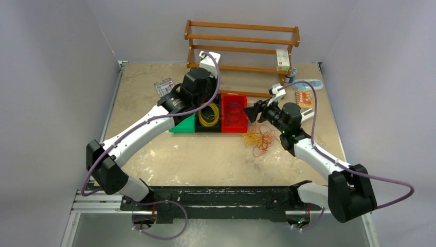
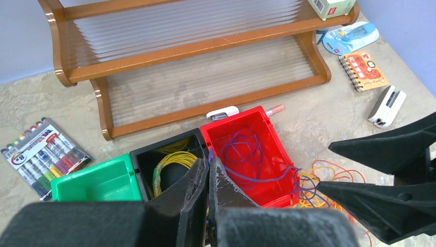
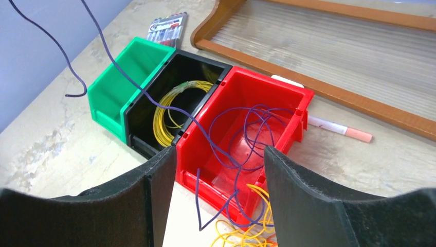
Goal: Untangle the cables
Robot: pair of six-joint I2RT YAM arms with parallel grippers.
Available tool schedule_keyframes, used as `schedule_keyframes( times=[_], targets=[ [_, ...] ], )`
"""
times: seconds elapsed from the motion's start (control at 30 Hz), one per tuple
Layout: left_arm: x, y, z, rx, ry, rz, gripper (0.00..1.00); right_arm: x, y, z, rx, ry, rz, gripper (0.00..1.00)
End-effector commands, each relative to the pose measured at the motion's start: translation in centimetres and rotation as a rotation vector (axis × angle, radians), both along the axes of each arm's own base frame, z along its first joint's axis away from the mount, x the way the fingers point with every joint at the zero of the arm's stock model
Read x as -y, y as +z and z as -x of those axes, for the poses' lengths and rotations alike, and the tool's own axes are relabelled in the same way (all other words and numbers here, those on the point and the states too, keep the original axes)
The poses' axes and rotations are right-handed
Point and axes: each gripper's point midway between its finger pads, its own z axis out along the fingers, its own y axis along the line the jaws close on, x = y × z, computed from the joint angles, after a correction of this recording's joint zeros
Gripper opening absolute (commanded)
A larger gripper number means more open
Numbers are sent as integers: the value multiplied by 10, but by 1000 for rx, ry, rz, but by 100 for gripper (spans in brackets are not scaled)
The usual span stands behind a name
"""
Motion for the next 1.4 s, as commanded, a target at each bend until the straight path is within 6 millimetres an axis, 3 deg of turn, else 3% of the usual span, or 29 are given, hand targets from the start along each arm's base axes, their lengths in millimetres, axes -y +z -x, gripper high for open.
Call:
schedule_keyframes(
  times=[0.0, 0.17, 0.4, 0.63, 0.9, 1.13, 1.37],
  targets=[
    [-1, 34, 2, 70, -11, 70, 0, -17, 21, 0, 122, 97, 7, 66],
    [0, 36, 3, 71, -21, 71, 0, -23, 20, -17, 126, 80, 22, 66],
    [1, 50, 6, 88, -38, 72, 0, -28, -1, -35, 76, 50, -3, 62],
    [-15, 106, 16, 187, -38, 84, 0, -8, -30, -46, -67, -132, -52, 48],
    [-27, 174, 33, 310, -50, 185, 0, 8, -76, -43, -227, -250, -51, 45],
    [-42, 208, 39, 386, -11, 215, 0, 15, -97, -35, -285, -297, -69, 45],
    [-74, 231, 46, 457, 103, 249, 0, 27, -106, -23, -307, -350, -84, 44]
  ],
)
